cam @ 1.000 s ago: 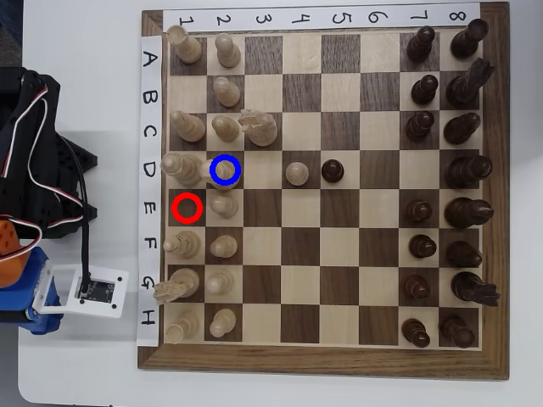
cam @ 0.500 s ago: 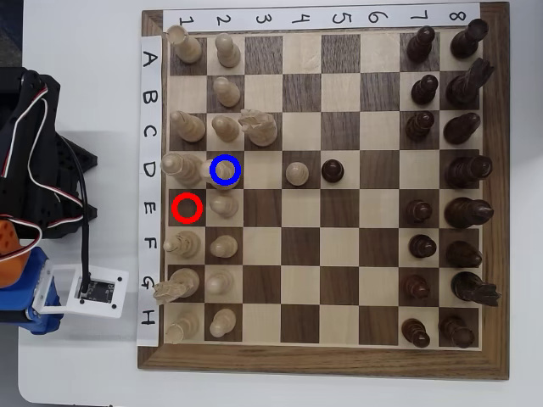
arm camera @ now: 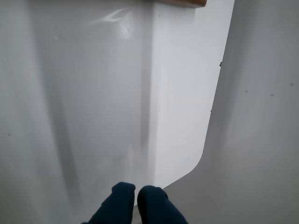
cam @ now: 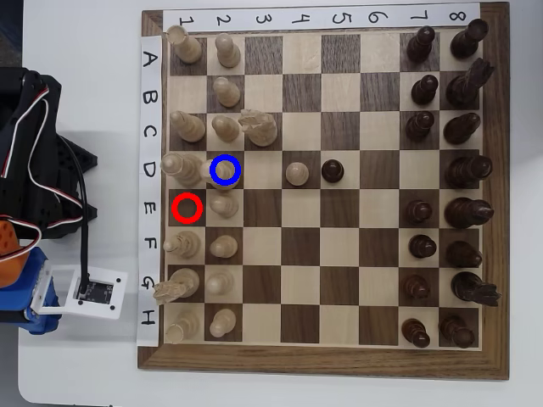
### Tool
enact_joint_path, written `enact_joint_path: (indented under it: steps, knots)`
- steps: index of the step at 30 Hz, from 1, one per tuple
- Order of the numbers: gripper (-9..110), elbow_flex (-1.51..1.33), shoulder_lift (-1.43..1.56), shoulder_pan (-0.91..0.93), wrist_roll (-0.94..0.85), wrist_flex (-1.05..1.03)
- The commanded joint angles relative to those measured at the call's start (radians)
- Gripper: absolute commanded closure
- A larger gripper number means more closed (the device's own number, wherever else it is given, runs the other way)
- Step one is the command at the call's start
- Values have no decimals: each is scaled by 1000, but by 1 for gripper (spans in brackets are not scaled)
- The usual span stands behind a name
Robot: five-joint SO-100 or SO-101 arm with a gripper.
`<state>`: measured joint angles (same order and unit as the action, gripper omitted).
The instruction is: Move the piece to destination
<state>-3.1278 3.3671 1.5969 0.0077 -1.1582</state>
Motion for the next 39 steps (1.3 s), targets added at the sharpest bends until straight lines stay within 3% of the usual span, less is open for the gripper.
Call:
enact_joint_path:
  steps: [1,39]
  knots:
    - [101,5,60,-5,-20,55]
    - [101,5,61,0,-12,55]
